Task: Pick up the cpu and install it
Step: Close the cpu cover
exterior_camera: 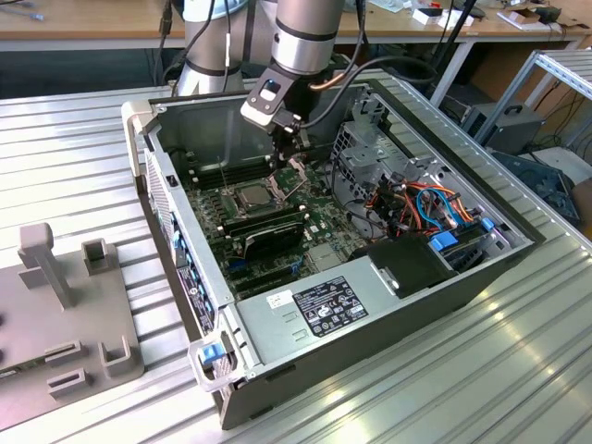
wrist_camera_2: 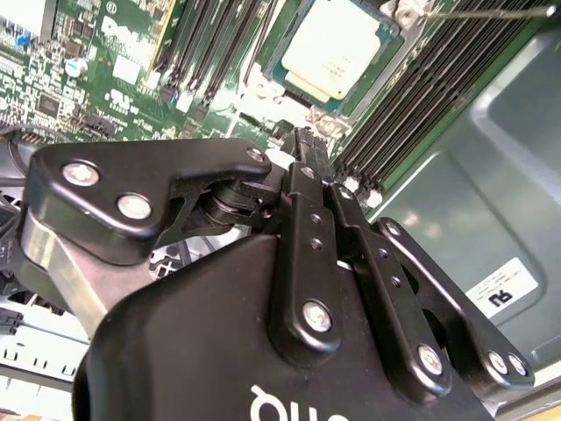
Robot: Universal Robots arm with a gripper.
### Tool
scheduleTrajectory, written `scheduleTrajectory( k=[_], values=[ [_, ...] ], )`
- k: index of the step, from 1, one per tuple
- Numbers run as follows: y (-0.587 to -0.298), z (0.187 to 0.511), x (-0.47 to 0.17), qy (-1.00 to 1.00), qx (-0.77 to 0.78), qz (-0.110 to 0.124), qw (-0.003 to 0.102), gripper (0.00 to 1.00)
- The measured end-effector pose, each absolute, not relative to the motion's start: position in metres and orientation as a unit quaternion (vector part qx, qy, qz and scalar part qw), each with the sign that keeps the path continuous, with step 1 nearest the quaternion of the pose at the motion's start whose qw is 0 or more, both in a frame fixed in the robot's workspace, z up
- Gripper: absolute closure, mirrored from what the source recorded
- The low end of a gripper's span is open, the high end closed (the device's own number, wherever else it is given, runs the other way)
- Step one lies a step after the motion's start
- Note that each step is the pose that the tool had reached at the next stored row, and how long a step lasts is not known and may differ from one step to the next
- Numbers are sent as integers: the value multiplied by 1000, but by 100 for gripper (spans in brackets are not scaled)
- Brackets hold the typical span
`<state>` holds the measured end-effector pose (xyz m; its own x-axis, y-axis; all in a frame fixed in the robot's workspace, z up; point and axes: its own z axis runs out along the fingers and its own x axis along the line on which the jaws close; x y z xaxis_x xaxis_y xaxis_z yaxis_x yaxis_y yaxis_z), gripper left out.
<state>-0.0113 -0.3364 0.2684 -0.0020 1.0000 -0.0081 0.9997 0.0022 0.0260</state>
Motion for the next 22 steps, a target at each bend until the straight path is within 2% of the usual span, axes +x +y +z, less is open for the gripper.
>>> scheduleTrajectory(
  k=[22],
  values=[
    [-336, 268, 15, 708, 706, 6, 12, 89]
  ],
)
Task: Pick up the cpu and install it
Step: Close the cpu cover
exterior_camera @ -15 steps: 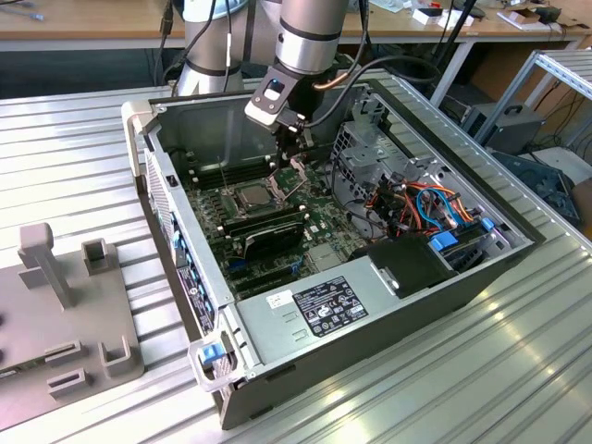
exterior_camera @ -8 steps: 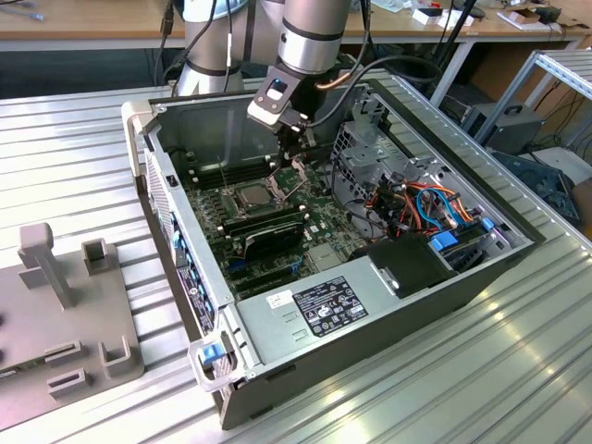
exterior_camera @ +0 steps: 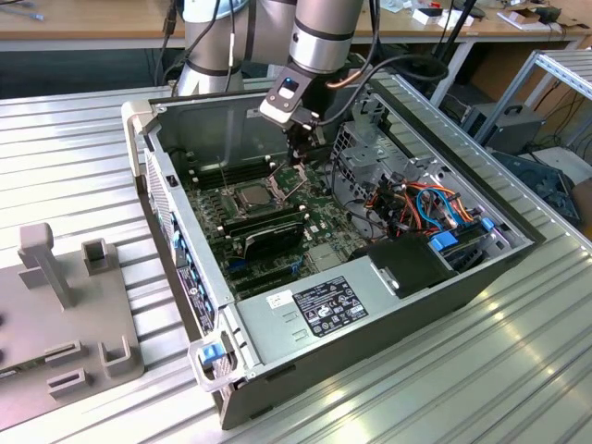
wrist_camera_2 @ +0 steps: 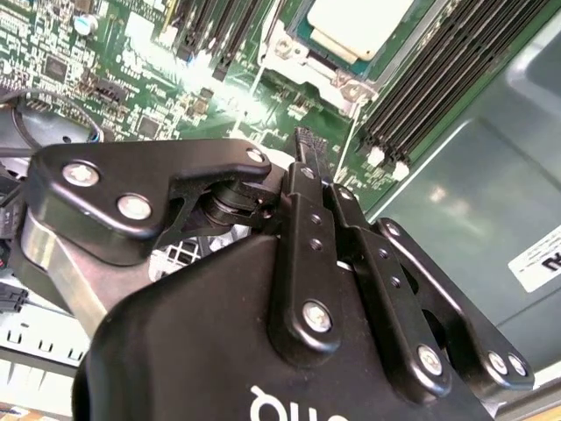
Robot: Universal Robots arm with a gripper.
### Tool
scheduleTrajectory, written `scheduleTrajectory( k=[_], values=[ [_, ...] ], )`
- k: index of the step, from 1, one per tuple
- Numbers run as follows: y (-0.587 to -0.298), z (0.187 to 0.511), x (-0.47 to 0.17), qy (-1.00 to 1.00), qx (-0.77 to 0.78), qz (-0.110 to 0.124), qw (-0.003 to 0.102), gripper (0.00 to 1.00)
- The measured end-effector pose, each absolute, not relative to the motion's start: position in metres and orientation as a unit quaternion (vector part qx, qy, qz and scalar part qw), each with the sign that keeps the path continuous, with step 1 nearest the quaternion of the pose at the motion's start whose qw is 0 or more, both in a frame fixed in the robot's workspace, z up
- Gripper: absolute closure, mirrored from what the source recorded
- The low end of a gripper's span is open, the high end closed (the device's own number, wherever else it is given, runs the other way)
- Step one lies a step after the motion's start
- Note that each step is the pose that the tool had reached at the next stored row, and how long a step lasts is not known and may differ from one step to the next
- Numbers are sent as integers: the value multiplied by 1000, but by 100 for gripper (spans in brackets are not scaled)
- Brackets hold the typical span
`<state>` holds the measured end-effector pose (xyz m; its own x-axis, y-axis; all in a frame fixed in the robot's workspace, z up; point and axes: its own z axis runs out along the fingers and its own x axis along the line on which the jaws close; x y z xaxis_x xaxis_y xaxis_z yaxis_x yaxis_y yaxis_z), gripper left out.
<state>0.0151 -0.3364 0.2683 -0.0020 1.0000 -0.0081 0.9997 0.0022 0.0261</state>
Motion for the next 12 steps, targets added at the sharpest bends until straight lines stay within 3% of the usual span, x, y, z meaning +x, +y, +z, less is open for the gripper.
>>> scheduleTrajectory(
  k=[12],
  values=[
    [-336, 267, 49, 708, 706, 6, 12, 89]
  ],
)
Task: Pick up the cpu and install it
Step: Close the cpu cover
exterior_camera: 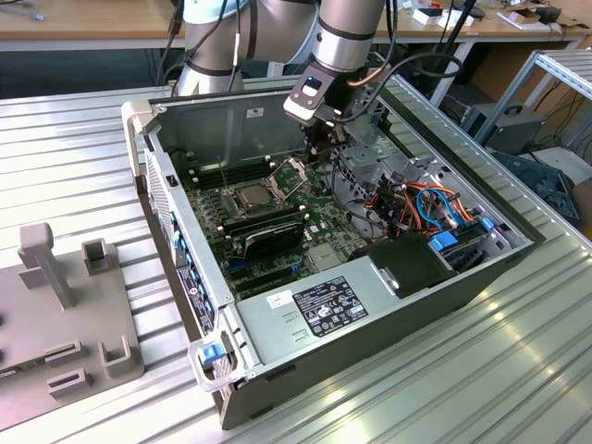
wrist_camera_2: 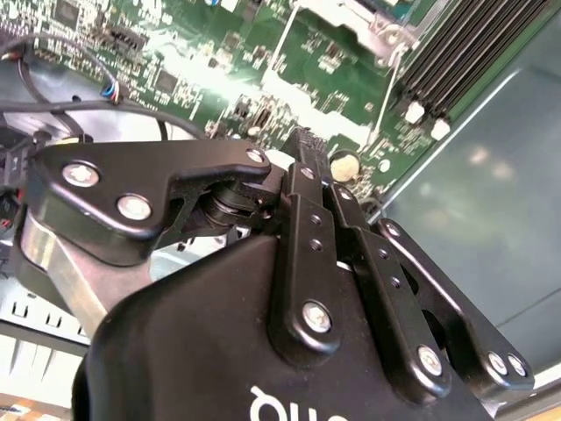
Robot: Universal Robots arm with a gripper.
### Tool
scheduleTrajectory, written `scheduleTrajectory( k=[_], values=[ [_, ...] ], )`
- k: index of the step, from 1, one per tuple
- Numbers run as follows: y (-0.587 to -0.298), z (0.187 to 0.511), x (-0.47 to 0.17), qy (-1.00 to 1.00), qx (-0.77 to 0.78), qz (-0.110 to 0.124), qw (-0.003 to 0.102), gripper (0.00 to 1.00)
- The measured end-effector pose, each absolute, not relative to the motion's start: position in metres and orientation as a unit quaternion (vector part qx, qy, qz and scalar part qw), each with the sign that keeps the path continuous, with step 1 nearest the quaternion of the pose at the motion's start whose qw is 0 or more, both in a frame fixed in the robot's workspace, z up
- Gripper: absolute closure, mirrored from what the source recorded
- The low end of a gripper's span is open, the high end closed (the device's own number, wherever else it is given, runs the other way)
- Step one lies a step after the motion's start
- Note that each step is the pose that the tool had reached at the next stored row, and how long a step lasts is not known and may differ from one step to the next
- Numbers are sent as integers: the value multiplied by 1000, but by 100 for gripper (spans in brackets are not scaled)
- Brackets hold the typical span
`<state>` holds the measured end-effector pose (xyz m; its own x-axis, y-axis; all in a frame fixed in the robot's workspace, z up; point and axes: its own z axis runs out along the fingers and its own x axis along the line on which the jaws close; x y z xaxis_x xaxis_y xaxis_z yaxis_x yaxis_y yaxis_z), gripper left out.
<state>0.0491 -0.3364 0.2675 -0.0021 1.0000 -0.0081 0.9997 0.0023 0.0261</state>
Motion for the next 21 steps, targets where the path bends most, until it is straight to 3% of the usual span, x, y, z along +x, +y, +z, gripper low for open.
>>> scheduleTrajectory(
  k=[21],
  values=[
    [-336, 249, 52, 708, 706, 6, 12, 89]
  ],
)
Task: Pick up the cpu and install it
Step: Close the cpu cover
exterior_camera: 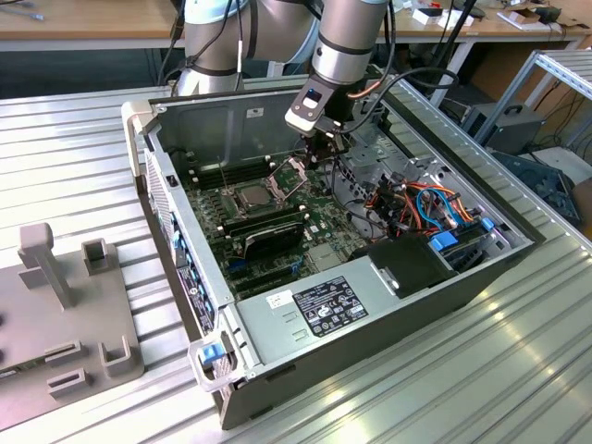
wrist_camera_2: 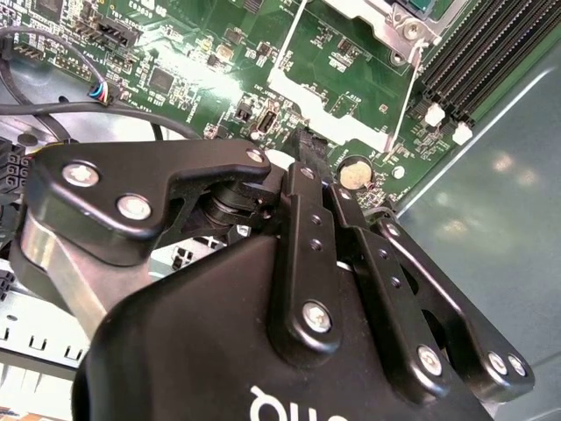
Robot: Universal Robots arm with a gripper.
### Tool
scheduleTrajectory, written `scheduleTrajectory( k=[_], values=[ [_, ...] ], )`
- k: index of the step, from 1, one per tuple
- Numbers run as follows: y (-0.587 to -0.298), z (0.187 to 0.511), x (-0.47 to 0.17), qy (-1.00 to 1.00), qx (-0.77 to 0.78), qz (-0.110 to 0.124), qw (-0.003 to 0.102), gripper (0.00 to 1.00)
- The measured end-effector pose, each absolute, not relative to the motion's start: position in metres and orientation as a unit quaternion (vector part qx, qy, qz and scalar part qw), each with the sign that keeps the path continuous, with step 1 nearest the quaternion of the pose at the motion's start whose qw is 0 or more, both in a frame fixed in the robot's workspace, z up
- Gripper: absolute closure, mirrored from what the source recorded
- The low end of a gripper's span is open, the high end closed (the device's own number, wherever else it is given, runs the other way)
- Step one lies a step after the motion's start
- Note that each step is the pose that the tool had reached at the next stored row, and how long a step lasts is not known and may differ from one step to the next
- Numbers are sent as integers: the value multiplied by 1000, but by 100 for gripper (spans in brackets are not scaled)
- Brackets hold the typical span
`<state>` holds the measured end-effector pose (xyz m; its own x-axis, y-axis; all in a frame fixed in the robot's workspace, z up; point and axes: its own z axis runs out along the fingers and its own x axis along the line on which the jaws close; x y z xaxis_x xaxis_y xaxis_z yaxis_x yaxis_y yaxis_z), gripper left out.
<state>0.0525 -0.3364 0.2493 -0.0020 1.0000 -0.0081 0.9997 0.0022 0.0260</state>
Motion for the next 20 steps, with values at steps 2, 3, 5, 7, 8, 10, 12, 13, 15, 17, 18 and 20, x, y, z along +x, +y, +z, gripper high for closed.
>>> scheduleTrajectory(
  k=[2, 3, 5, 7, 8, 10, 12, 13, 15, 17, 18, 20],
  values=[
    [-336, 249, 52, 708, 706, 6, 12, 89],
    [-336, 249, 52, 708, 706, 6, 12, 89],
    [-336, 249, 52, 708, 706, 6, 12, 89],
    [-336, 249, 52, 708, 706, 6, 12, 89],
    [-336, 249, 51, 708, 706, 6, 12, 89],
    [-336, 249, 50, 708, 706, 6, 12, 89],
    [-336, 249, 50, 708, 706, 6, 12, 89],
    [-336, 249, 50, 708, 706, 6, 12, 89],
    [-336, 249, 50, 708, 706, 6, 12, 89],
    [-336, 249, 49, 708, 706, 6, 12, 89],
    [-336, 249, 48, 708, 706, 6, 12, 89],
    [-336, 249, 46, 708, 706, 6, 12, 89]
  ],
)
